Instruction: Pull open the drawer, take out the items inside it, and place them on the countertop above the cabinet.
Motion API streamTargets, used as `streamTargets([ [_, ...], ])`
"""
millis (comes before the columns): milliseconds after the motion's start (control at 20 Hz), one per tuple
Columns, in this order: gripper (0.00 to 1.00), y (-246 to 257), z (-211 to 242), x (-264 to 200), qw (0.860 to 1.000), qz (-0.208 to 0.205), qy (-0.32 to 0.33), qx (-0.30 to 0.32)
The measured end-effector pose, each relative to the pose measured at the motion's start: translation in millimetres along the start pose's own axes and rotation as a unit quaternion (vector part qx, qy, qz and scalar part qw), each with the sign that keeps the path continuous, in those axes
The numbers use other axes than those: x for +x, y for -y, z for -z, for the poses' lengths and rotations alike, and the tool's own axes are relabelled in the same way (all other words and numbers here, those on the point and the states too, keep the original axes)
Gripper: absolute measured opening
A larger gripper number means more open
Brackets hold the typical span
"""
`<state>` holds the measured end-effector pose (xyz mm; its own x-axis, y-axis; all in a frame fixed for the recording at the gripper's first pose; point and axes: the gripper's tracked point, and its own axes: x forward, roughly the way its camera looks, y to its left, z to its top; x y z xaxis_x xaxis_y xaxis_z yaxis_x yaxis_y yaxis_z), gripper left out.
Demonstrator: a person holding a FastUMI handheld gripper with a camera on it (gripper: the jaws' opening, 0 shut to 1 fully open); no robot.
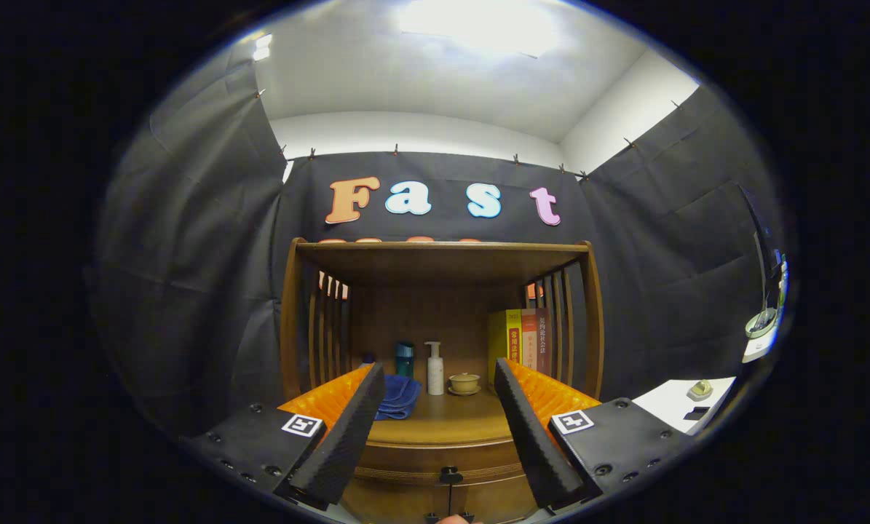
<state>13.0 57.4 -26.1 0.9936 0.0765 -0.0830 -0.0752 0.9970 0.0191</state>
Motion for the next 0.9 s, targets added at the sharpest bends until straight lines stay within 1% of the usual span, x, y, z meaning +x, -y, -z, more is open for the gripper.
streamTargets([
  [150, 0.99, 6.2, 14.4, -15.6, 0.999, 0.001, -0.025, -0.021],
  [300, 0.99, 0.2, 17.7, -20.6, 0.999, -0.008, -0.027, -0.043],
  [500, 0.99, 6.5, 22.7, -20.0, 0.999, -0.003, -0.035, -0.013],
  [750, 0.99, 26.4, 35.2, -19.9, 0.997, 0.014, -0.068, -0.028],
  [900, 0.99, 24.6, 34.1, -20.3, 0.997, 0.008, -0.073, -0.020],
])
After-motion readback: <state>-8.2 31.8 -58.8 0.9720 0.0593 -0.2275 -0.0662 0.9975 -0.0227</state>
